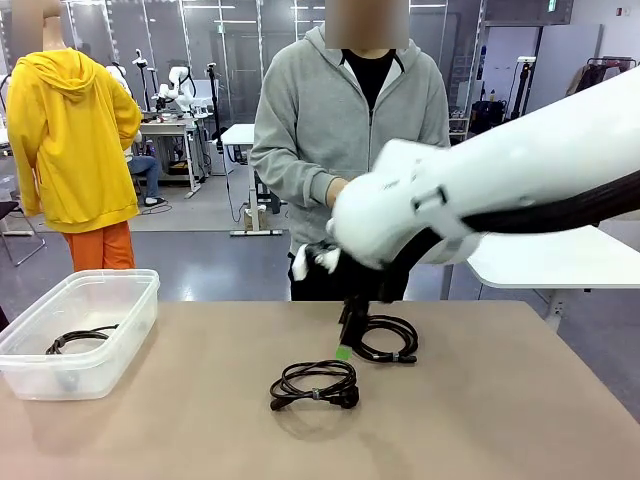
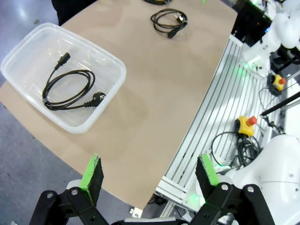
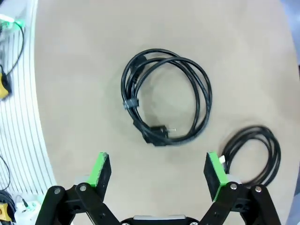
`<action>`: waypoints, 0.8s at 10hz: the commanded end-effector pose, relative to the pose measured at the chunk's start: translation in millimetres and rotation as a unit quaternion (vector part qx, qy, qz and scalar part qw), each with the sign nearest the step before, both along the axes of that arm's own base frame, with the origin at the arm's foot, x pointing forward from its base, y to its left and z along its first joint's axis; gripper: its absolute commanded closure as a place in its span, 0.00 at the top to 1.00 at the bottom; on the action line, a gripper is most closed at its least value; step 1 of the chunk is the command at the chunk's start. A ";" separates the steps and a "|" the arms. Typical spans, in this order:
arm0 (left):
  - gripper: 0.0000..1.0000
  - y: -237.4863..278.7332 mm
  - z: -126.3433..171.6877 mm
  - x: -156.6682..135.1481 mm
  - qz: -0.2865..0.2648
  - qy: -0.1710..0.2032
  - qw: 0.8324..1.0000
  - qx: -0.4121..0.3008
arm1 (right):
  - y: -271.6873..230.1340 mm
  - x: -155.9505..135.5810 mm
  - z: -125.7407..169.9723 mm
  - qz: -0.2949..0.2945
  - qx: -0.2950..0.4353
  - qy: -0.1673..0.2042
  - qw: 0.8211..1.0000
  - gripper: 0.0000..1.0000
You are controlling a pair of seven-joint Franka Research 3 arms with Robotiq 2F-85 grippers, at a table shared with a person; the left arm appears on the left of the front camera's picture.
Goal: Organize and store the cables.
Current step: Place the Power Cable into the Organizing box.
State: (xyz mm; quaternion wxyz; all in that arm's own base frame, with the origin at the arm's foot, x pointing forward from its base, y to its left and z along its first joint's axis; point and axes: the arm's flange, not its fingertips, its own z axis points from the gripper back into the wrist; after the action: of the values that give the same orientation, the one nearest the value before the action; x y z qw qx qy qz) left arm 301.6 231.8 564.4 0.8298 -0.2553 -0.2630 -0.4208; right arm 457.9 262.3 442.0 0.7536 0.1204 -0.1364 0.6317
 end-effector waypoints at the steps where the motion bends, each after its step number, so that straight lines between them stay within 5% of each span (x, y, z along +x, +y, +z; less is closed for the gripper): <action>1: 1.00 0.0 2.7 0.4 0.006 0.005 1.000 0.002 | -71.7 -20.9 7.7 -0.012 0.074 0.009 0.997 1.00; 5: 1.00 0.0 2.7 0.4 0.006 0.005 1.000 0.002 | -228.2 -59.7 24.9 -0.106 0.168 -0.026 0.980 1.00; 8: 1.00 0.0 2.7 0.4 0.006 0.005 1.000 0.002 | -338.9 -100.2 19.2 -0.121 0.254 -0.059 0.958 1.00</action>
State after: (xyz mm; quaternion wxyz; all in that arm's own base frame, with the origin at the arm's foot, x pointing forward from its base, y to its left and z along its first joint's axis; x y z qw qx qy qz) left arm 301.6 232.1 564.2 0.8300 -0.2555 -0.2628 -0.4205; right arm 367.1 -56.8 466.5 0.7813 0.2341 -0.3193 0.4825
